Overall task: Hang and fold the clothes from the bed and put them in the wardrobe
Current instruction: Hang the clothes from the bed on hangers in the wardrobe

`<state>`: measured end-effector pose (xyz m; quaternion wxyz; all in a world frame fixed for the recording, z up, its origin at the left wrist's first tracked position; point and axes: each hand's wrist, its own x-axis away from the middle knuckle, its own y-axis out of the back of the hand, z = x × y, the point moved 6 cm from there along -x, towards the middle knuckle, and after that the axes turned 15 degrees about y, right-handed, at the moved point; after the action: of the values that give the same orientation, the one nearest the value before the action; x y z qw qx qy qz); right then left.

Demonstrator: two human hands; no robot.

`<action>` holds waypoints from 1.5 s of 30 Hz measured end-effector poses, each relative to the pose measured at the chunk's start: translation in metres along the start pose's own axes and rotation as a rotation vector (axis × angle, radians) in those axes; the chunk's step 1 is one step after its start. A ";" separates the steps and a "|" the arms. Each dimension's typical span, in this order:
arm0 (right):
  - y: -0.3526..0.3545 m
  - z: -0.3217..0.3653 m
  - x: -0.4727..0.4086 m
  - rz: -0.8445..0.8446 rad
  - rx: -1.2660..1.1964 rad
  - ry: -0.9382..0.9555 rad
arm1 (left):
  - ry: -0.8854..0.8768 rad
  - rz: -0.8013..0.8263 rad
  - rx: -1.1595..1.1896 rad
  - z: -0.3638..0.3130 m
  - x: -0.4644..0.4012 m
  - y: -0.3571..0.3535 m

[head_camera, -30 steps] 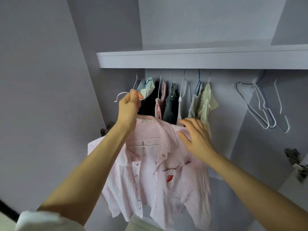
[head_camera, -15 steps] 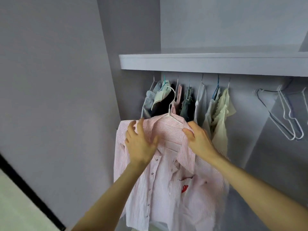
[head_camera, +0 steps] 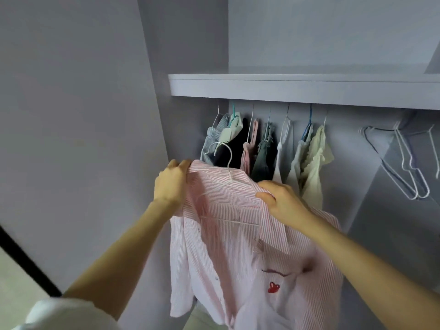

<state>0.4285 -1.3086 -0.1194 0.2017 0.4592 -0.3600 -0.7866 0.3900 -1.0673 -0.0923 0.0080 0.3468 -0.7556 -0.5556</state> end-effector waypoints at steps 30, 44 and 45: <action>0.016 0.015 0.012 -0.132 -0.035 -0.056 | -0.337 0.485 0.653 -0.071 0.040 -0.011; 0.026 0.020 0.032 -0.196 0.723 -0.073 | -0.336 0.112 0.488 -0.109 0.050 -0.018; 0.026 0.017 0.033 -0.175 0.743 -0.078 | -0.327 0.081 0.446 -0.109 0.050 -0.018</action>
<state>0.3971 -1.3409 -0.1136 -0.0600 0.4998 -0.5875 -0.6336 0.4050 -1.1876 -0.0839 -0.1685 0.2150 -0.8638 -0.4234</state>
